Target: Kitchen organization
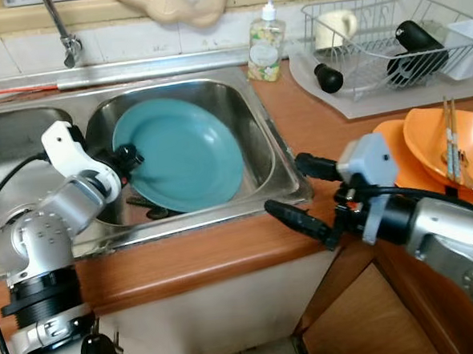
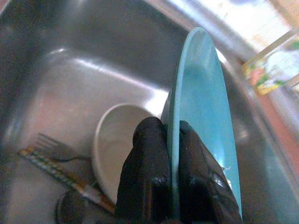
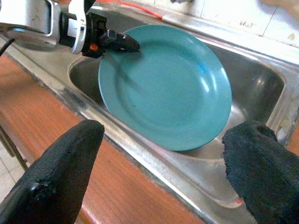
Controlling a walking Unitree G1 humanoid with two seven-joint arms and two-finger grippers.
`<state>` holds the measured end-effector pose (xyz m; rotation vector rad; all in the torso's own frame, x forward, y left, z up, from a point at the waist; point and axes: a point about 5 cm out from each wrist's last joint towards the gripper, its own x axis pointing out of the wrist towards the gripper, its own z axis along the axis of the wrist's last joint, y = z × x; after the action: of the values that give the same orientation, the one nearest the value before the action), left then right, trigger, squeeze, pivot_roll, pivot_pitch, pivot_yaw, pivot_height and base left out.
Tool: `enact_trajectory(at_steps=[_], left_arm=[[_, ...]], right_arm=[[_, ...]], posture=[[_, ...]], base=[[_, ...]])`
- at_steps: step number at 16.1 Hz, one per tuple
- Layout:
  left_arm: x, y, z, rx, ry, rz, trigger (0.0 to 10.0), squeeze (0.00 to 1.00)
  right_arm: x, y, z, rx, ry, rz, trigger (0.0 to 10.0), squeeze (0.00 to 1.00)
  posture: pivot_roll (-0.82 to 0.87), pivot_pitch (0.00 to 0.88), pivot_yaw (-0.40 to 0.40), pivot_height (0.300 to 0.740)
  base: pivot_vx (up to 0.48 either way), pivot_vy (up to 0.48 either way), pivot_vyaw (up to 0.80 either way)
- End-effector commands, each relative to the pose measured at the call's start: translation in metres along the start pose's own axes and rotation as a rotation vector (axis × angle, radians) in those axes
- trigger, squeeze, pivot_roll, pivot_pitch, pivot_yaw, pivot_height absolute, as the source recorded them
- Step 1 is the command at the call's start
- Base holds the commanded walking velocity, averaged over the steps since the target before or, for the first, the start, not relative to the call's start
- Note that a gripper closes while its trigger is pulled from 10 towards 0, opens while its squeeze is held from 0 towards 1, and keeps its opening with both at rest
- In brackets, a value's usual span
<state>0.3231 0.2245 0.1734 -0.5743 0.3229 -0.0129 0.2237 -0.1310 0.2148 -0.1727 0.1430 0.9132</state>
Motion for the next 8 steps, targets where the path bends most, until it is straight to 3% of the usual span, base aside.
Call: enact_trajectory(at_steps=[1,2,5,6,7,8], left_arm=[[0.004,-0.004,0.001,0.019,-0.005,0.003,0.0,0.00],[0.009,-0.006,-0.004,0.030,0.024,-0.001,0.0,0.00],[0.017,-0.005,-0.014,0.078,0.074,0.031,10.0,0.00],[0.019,-0.005,-0.017,0.080,0.085,0.038,10.0,0.00],[0.021,-0.005,-0.019,0.085,0.097,0.042,10.0,0.71],[0.023,-0.004,-0.022,0.092,0.109,0.049,10.0,1.00]], right_arm=[[0.002,0.000,-0.002,0.001,0.025,-0.004,10.0,0.00],[0.004,0.002,-0.004,0.001,0.039,0.002,10.0,0.00],[0.007,0.006,-0.006,0.002,0.043,0.016,10.0,0.00],[0.008,0.006,-0.006,0.002,0.041,0.016,10.0,0.00],[0.009,0.007,-0.006,0.005,0.040,0.015,10.0,0.00],[0.011,0.007,-0.006,0.008,0.039,0.008,10.0,0.00]], posture=[[-0.15,0.000,0.021,0.740],[-0.16,0.000,0.029,0.740],[-0.16,0.000,0.036,0.740],[-0.16,0.000,0.036,0.740],[-0.16,0.000,0.034,0.740],[-0.15,0.000,0.033,0.740]], base=[[0.000,0.000,0.00],[0.000,0.000,0.00],[0.000,0.000,0.00],[0.000,0.000,0.00],[0.000,0.000,0.00],[0.000,0.000,0.00]])
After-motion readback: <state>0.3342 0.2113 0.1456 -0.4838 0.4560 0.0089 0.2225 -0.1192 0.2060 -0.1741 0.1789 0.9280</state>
